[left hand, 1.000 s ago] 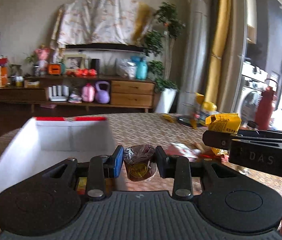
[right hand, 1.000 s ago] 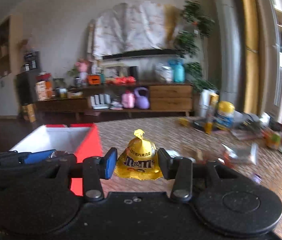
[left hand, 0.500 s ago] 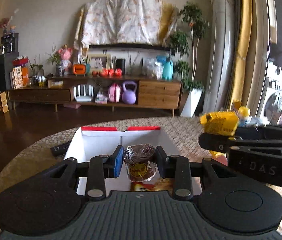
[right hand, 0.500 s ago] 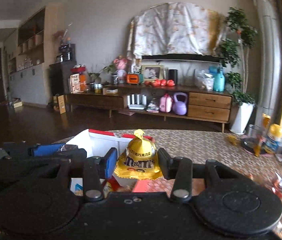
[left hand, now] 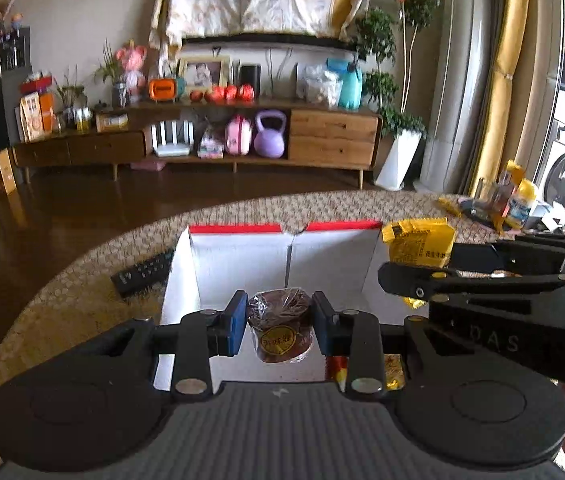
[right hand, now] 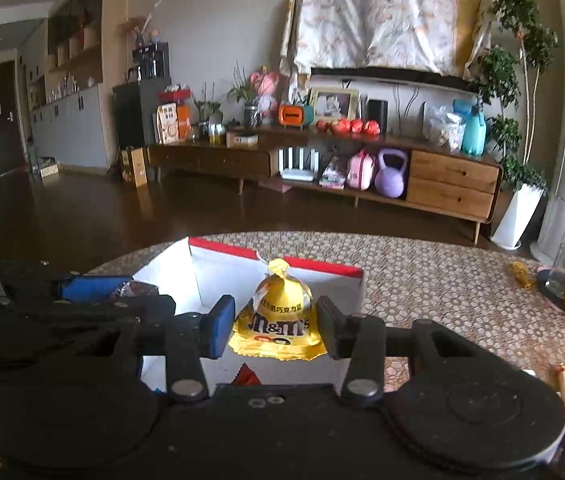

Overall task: Organize snacks
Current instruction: 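Carry the candy and M&M's bag over the white box with both tools, then open both tools to drop the candy and M&M's bag into the box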

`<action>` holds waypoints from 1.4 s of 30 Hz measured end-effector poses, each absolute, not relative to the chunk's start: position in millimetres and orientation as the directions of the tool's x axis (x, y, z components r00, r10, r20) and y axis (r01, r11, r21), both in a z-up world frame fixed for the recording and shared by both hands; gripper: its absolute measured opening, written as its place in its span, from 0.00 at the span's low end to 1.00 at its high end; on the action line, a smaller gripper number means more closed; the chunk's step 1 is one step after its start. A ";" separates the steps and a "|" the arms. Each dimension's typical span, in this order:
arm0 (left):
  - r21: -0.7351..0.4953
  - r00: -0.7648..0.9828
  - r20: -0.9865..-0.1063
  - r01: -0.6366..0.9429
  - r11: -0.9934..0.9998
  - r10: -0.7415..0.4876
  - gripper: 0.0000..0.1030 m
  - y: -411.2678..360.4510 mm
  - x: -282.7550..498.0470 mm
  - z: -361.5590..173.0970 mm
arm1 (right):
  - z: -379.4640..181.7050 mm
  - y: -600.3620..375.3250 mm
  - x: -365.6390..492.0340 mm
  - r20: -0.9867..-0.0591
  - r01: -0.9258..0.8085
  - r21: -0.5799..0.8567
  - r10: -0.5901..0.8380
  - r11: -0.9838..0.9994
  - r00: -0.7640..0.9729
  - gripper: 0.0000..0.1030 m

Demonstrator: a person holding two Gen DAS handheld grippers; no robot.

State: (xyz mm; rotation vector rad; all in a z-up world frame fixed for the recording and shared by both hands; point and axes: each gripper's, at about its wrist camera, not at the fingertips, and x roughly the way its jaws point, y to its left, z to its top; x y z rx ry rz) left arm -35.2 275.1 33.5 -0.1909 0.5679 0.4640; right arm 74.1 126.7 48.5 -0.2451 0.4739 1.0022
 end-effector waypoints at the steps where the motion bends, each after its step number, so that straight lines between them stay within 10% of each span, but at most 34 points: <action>1: -0.048 0.736 -0.572 -0.470 0.881 0.361 0.33 277.0 -32.5 30.7 | 46.7 129.8 76.0 -0.496 -0.853 0.019 0.745 0.522 0.445 0.42; 30: -0.008 0.645 -0.686 -0.470 0.883 0.337 0.33 292.4 -6.1 10.8 | 23.8 163.1 108.4 -0.637 -0.838 0.111 0.686 0.534 0.352 0.42; 35: 0.006 0.638 -0.681 -0.485 0.875 0.359 0.58 291.8 -6.1 12.7 | 23.4 162.7 109.2 -0.639 -0.834 0.108 0.680 0.541 0.359 0.45; 42: 0.025 0.633 -0.677 -0.492 0.870 0.377 0.58 288.1 -5.6 14.0 | 34.7 146.4 105.4 -0.604 -0.827 0.108 0.697 0.552 0.386 0.46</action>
